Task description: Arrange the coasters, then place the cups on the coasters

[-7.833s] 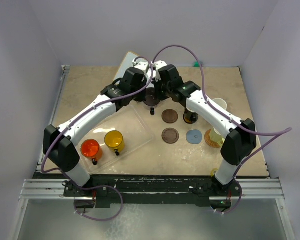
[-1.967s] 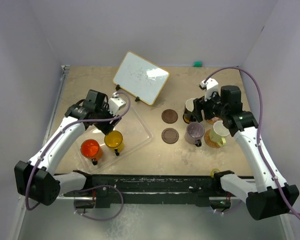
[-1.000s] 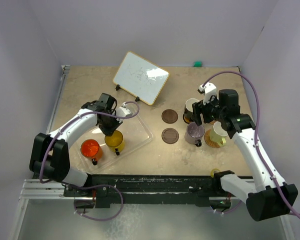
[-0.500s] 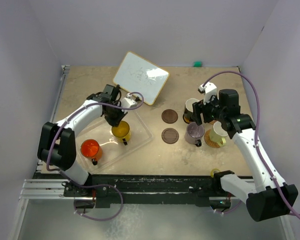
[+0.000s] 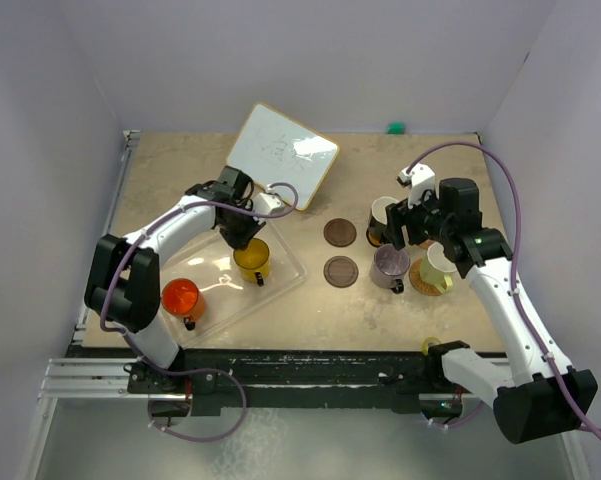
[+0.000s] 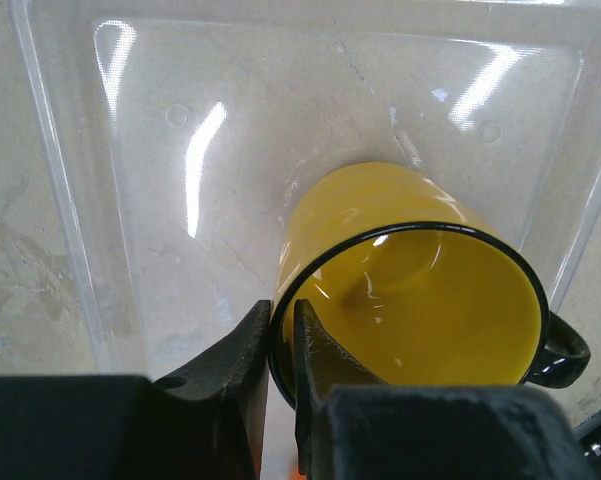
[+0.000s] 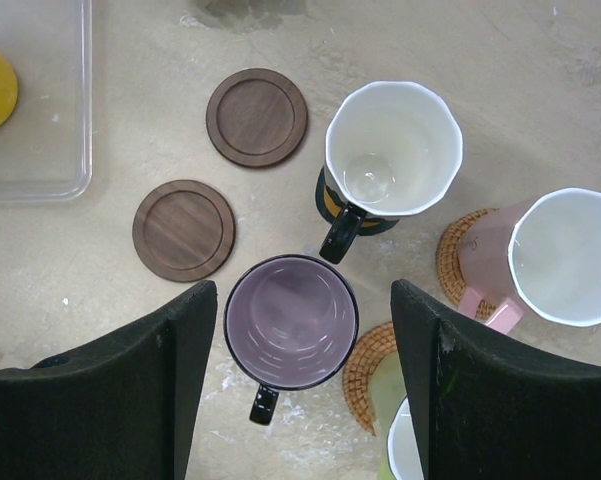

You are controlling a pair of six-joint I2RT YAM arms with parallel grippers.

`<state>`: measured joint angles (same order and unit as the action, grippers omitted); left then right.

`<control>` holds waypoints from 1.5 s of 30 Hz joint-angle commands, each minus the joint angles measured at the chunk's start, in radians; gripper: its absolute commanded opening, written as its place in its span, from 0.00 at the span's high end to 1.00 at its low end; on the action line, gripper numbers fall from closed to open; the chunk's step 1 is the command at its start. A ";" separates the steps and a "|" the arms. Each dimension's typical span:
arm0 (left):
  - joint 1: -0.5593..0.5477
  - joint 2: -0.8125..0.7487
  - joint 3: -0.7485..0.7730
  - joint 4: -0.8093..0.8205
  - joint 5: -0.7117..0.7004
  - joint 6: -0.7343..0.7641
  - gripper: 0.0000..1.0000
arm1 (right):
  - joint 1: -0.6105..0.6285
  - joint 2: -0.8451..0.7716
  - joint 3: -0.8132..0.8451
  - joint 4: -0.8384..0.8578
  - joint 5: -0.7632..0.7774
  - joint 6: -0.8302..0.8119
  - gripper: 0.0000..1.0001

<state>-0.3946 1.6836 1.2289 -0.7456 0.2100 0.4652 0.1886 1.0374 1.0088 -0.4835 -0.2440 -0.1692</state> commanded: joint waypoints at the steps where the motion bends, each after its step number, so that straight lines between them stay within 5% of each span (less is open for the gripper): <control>1: -0.007 -0.005 0.047 0.019 0.026 0.007 0.87 | -0.003 -0.027 0.001 0.031 0.003 -0.016 0.27; 12: -0.006 -0.131 0.013 0.016 -0.007 -0.035 0.58 | -0.002 -0.009 0.001 0.035 -0.042 -0.019 0.27; 20: 0.001 -0.288 -0.067 0.065 -0.086 -0.076 0.56 | 0.048 0.032 0.020 0.051 -0.062 -0.024 0.28; 29: 0.062 -0.466 -0.090 0.139 -0.174 -0.114 0.55 | 0.257 0.139 0.092 0.105 -0.007 -0.024 0.27; 45: 0.302 -0.510 -0.008 0.305 -0.241 -0.284 0.51 | 0.468 0.496 0.316 0.261 -0.092 0.147 0.27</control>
<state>-0.1341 1.1961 1.1542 -0.5350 -0.0147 0.2607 0.6205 1.4773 1.2411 -0.2920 -0.3088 -0.0940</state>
